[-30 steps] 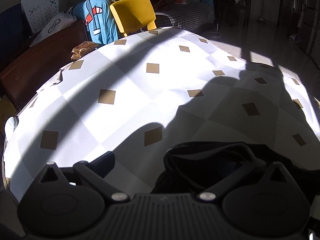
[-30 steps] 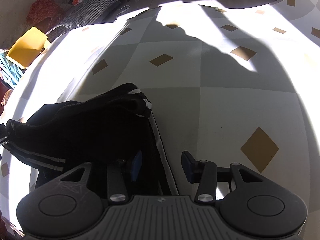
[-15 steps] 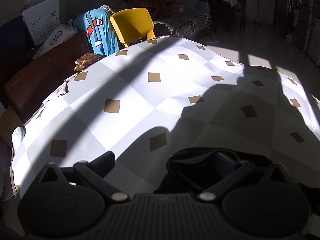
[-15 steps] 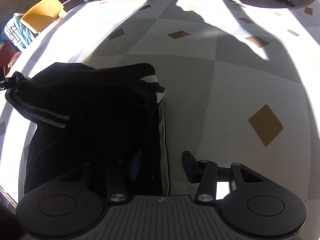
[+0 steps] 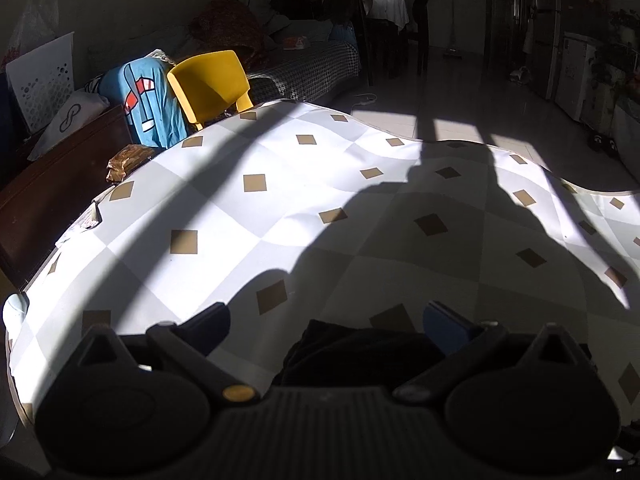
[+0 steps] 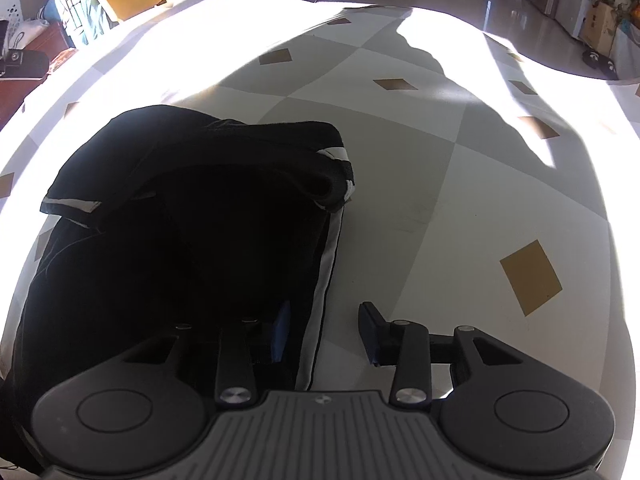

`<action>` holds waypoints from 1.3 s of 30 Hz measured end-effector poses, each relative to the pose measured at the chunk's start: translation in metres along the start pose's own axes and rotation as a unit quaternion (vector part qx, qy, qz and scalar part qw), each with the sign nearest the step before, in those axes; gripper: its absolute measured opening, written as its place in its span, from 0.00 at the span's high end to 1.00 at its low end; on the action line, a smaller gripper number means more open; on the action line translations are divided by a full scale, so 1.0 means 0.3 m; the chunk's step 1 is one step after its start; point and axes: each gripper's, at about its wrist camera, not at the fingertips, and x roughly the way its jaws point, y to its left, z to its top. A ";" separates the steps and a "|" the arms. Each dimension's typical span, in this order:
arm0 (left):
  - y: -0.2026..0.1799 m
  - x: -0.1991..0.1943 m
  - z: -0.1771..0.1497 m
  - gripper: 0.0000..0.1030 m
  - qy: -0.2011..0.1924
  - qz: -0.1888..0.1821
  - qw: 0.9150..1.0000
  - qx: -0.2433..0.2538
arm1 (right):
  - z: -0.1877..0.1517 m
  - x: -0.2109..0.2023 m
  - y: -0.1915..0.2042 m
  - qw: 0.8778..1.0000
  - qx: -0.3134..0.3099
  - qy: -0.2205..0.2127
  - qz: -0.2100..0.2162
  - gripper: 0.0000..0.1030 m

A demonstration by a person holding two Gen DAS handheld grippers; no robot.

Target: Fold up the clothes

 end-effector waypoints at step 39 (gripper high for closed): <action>-0.125 0.140 -0.410 0.00 0.162 -0.007 0.978 0.134 | 0.092 -0.129 -0.160 0.977 0.109 -0.103 -0.154 0.93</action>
